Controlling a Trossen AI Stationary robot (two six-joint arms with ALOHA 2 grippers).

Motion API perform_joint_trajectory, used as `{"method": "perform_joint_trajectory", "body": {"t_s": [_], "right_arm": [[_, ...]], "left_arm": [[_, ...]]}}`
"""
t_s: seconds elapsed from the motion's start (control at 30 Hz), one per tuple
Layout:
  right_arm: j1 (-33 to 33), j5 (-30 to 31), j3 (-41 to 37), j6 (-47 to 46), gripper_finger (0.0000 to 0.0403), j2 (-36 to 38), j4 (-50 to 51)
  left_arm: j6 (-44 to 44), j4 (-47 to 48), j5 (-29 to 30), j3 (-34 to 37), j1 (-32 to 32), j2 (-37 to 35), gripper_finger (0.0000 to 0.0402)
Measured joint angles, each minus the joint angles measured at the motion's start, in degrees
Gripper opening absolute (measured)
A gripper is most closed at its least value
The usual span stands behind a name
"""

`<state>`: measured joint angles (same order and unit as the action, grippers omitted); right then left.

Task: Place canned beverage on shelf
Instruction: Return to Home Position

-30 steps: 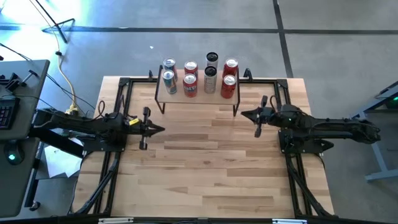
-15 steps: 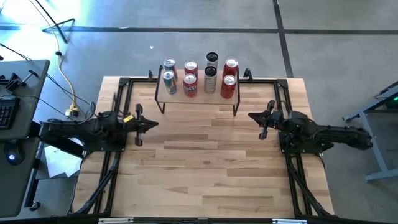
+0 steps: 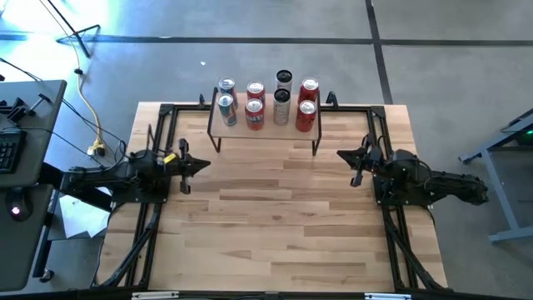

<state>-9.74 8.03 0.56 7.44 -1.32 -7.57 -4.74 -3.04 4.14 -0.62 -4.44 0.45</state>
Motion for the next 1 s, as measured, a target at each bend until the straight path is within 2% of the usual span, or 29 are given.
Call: {"method": "perform_joint_trajectory", "body": {"t_s": [0.2, 0.37, 0.67, 1.0], "right_arm": [[0.0, 2.1, 0.0, -4.1, 0.0000, 0.1, 3.4], [0.0, 4.8, 0.0, -4.8, 0.0000, -0.1, 4.1], [0.0, 5.9, 0.0, -6.0, 0.0000, -0.2, 4.5], [0.0, 5.7, 0.0, -6.0, 0.0000, -0.2, 4.5]], "left_arm": [[0.1, -0.5, 0.0, 0.0, -2.0, -0.2, 0.0000], [4.4, 0.8, 6.5, -0.1, -3.6, -0.2, 0.0000], [-4.4, 0.7, 7.1, 0.0, -4.0, 1.2, 0.0001], [-4.4, 0.7, 7.2, 0.0, -3.9, 1.2, 0.0001]]}}
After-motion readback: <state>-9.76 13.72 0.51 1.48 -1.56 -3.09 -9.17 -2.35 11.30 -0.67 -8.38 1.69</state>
